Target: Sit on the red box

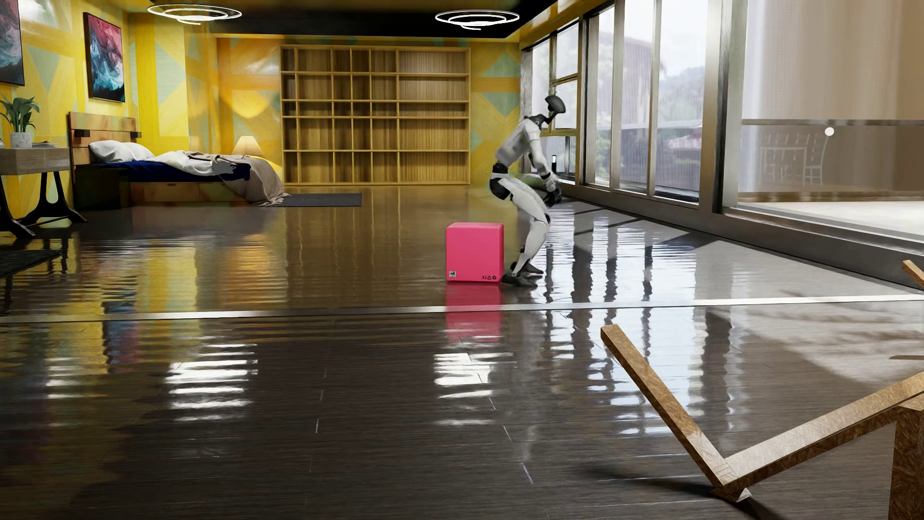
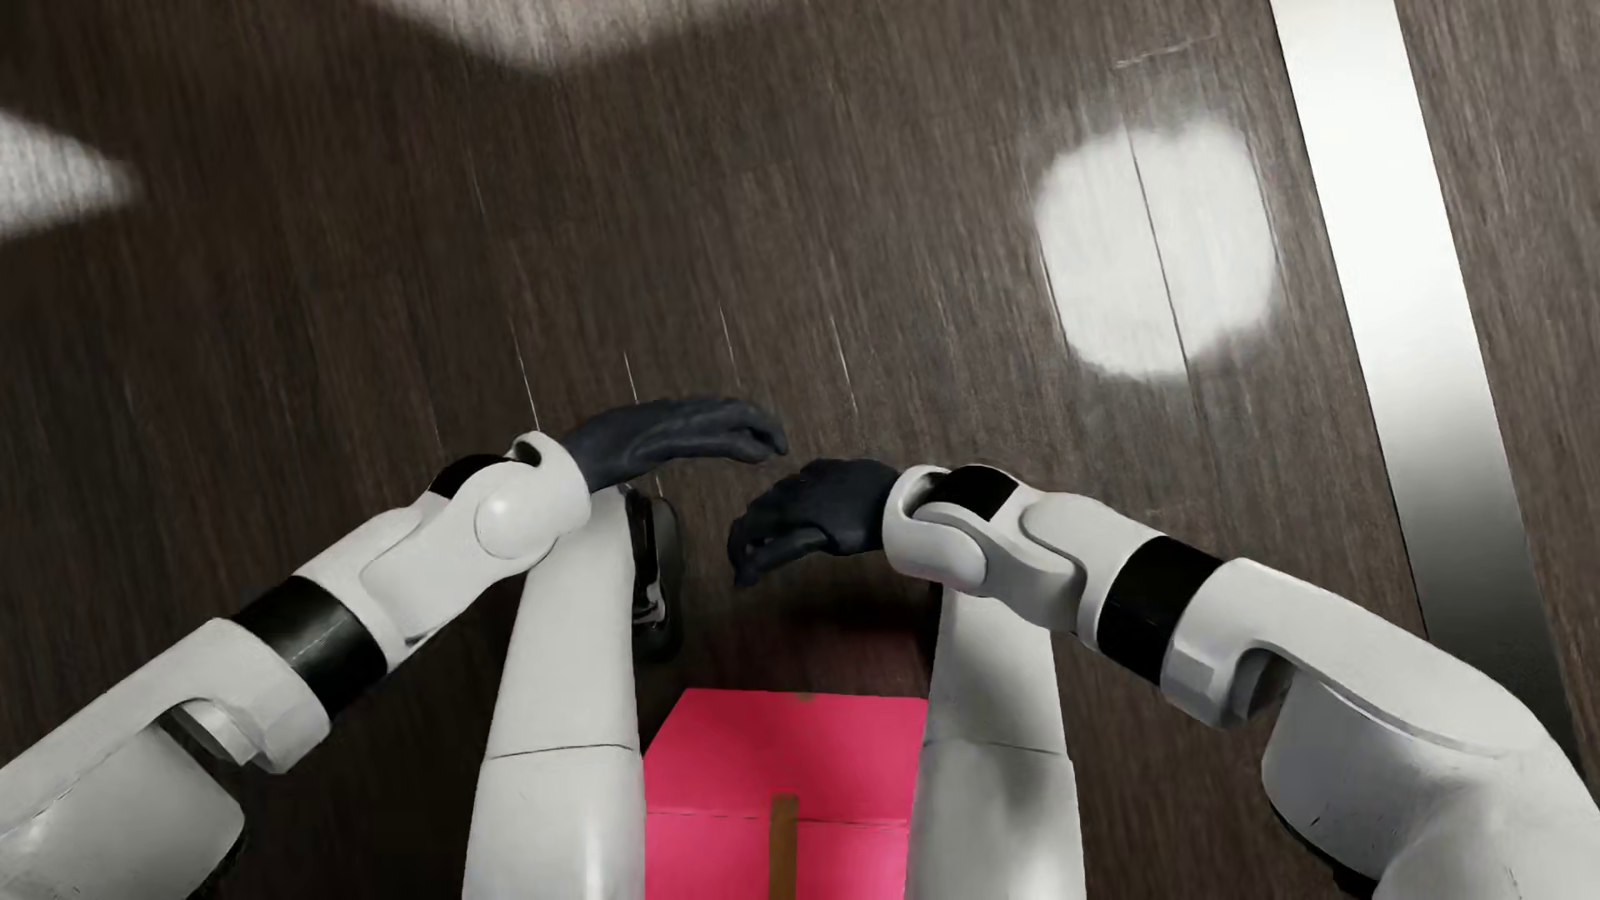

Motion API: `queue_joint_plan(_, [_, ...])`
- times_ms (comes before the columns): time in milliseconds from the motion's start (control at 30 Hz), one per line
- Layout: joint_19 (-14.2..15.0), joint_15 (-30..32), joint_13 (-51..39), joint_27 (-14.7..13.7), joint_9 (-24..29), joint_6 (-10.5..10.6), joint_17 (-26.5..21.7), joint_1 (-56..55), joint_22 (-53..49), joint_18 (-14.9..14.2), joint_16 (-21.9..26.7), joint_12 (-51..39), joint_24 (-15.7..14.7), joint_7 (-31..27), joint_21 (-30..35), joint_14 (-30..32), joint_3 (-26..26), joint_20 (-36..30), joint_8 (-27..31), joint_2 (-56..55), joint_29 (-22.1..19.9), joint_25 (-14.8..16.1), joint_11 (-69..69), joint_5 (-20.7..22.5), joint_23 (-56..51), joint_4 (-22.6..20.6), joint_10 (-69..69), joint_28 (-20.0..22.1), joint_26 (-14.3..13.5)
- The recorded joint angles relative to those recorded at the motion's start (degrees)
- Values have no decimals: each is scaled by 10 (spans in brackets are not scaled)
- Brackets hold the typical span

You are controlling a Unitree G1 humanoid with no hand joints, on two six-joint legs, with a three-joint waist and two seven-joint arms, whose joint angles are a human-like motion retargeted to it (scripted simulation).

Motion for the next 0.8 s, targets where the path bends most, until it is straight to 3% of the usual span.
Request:
queue_joint_plan(67, [15, -17, -65, 9, 41, 1, -68, -83, -102, -11, 75, -58, -39, -14, 41, -14, 2, -28, 20, -77, -89, 44, 84, -4, -102, 9, 87, 35, -10])
queue_joint_plan(133, [25, -31, -97, 2, 73, -1, -135, -158, -183, -28, 133, -105, -84, -28, 56, -25, 1, -58, 39, -154, -193, 81, 163, -10, -191, 11, 161, 110, -31])
queue_joint_plan(233, [38, -52, -49, -15, 107, -4, -206, -250, -313, -45, 219, -99, -127, -49, -13, -38, -2, -38, 64, -239, -306, 93, 269, -10, -282, 19, 269, 189, -67])
queue_joint_plan(300, [45, -60, -4, -21, 121, -3, -231, -290, -365, -53, 248, -59, -133, -60, -73, -44, -3, 6, 75, -277, -337, 91, 326, -12, -320, 24, 326, 229, -84])
queue_joint_plan(400, [49, -58, 60, -21, 126, -5, -236, -306, -384, -53, 254, -5, -127, -66, -140, -37, -2, 57, 84, -293, -345, 86, 376, -12, -336, 29, 377, 236, -88])
queue_joint_plan(533, [50, -37, 132, -8, 106, -7, -185, -276, -334, -45, 202, 52, -100, -70, -215, -8, 0, 101, 84, -256, -293, 71, 397, -17, -285, 30, 401, 188, -65])
queue_joint_plan(667, [46, -23, 225, 3, 70, -12, -84, -205, -231, -39, 91, 139, -57, -65, -304, 5, 2, 175, 75, -185, -227, 50, 397, -26, -178, 35, 400, 131, -40])
queue_joint_plan(800, [43, -16, 282, 6, 24, -7, 8, -148, -123, -29, -53, 217, -19, -62, -364, 10, 6, 260, 68, -125, -192, 40, 391, -31, -78, 34, 396, 126, -31])
